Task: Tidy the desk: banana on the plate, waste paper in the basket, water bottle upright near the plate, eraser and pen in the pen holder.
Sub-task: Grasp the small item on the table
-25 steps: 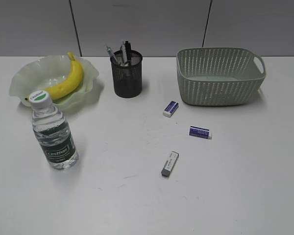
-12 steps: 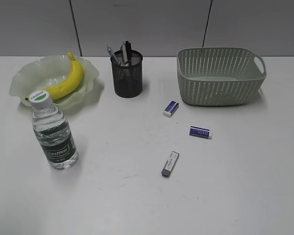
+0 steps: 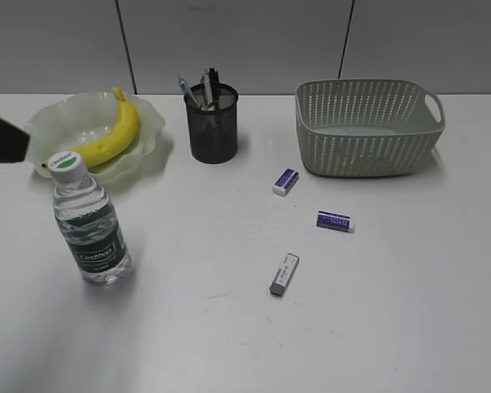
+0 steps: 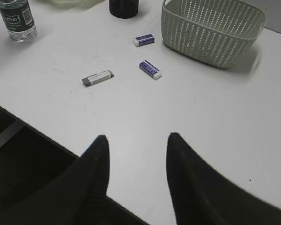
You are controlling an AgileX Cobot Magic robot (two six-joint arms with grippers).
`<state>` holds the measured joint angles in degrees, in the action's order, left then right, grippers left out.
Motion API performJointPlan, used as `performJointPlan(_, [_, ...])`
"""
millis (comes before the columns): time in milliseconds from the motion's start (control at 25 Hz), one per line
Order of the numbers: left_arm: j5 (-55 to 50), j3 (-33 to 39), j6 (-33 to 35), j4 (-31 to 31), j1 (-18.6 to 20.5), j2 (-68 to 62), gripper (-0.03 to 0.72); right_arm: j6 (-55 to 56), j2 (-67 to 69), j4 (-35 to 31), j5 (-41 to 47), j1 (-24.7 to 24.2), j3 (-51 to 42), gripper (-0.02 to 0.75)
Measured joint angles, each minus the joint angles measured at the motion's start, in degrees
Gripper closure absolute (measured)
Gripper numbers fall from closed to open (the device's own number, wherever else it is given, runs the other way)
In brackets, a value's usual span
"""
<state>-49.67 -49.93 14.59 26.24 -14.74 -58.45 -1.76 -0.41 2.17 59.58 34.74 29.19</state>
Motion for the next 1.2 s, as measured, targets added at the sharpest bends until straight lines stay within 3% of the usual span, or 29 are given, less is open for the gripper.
performJointPlan(360, [9.9,-11.2,0.0,-2.3,-17.5,-20.6,0.378,0.0,0.0,0.1,0.0,0.0,0.0,0.406])
performJointPlan(520, [10.1,-17.3,-5.5,-5.2,-23.3,-31.4,0.378,0.1,0.0,0.2,-0.1,0.0,0.0,0.406])
performJointPlan(880, [-0.9,-34.7,-22.0,-16.0,-29.1,-52.7,0.326,0.1,0.0,0.4,-0.1,0.0,0.0,0.406])
performJointPlan(1200, [-4.8,-45.6,-25.3,-18.5,-33.5,-63.4,0.304,0.1,0.0,0.4,-0.1,0.0,0.0,0.406])
